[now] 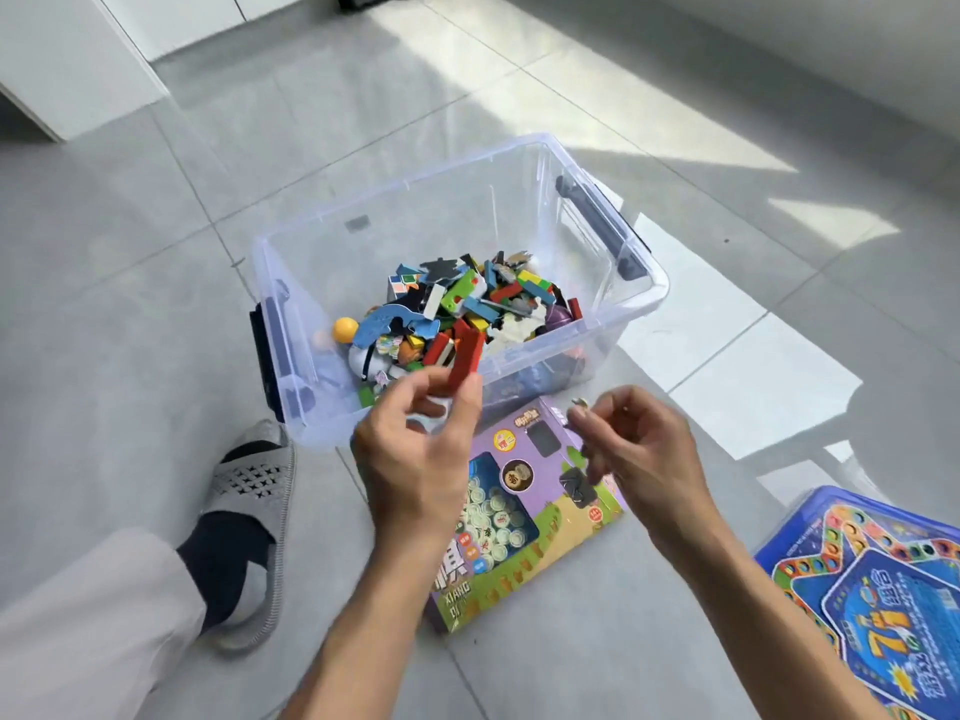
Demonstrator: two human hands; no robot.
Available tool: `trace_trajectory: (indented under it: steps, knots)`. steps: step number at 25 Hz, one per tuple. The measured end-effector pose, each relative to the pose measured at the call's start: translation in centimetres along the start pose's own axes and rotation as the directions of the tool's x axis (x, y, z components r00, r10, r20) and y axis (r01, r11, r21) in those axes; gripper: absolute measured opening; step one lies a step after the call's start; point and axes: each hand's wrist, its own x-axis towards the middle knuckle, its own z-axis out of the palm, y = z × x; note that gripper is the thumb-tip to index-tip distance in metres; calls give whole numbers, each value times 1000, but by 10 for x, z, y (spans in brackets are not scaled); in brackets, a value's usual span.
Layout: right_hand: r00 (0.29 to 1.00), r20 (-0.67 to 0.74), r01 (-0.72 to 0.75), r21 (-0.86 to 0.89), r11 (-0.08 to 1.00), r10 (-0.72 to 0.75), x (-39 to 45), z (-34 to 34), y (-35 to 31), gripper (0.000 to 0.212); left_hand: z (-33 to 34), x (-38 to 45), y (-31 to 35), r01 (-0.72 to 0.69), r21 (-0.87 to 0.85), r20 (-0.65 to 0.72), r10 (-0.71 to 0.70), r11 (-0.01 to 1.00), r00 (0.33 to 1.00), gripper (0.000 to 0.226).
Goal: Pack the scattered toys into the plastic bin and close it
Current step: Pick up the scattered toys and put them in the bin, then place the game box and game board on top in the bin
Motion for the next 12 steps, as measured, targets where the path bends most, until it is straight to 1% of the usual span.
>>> trace_trajectory:
  steps: [1, 2, 3, 4, 5, 6, 7, 8, 9, 10, 11, 12]
  knots:
    - [996, 59, 70, 19, 997, -71, 13, 13, -33, 22, -1, 31, 12, -23, 27, -15, 23, 999, 1000, 20]
    - [989, 83, 122, 13, 992, -123, 27, 23, -60, 22, -2, 57, 22, -35, 77, -8, 36, 996, 999, 29]
    - [982, 68, 179, -32, 983, -176, 39, 29, -80, 24, -3, 75, 26, -45, 133, -2, 45, 990, 999, 39]
    - [973, 12, 232, -99, 968, -232, 47, 31, -87, 24, -5, 82, 26, -37, 157, -6, 38, 987, 999, 41]
    - [957, -67, 268, -164, 949, -282, 52, 28, -82, 22, -9, 76, 23, -35, 140, -17, 38, 990, 999, 33]
    - [946, -141, 261, -208, 943, -293, 52, 21, -67, 21, -12, 58, 15, -30, 98, -30, 34, 995, 999, 18]
    - [947, -196, 205, -241, 949, -254, 49, 14, -41, 21, -16, 32, -1, -5, 87, -39, 8, 996, 999, 4]
    - [959, -215, 114, -307, 945, -185, 44, 6, -9, 19, -20, 2, -25, 56, 105, -36, -53, 993, 998, 6]
    - [978, -190, 6, -407, 914, -91, 37, 0, 25, 15, -25, -29, -56, 157, 149, -8, -158, 976, 987, 10]
    - [990, -137, -106, -504, 857, 41, 28, -3, 57, 20, -29, -59, -92, 303, 192, 24, -314, 933, 949, 12]
    - [986, -67, -162, -576, 801, 152, 22, -4, 88, 32, -31, -81, -124, 455, 247, 51, -480, 856, 876, 21]
    - [977, -16, -175, -638, 750, 214, 17, -5, 113, 41, -31, -95, -148, 568, 275, 75, -606, 776, 792, 35]
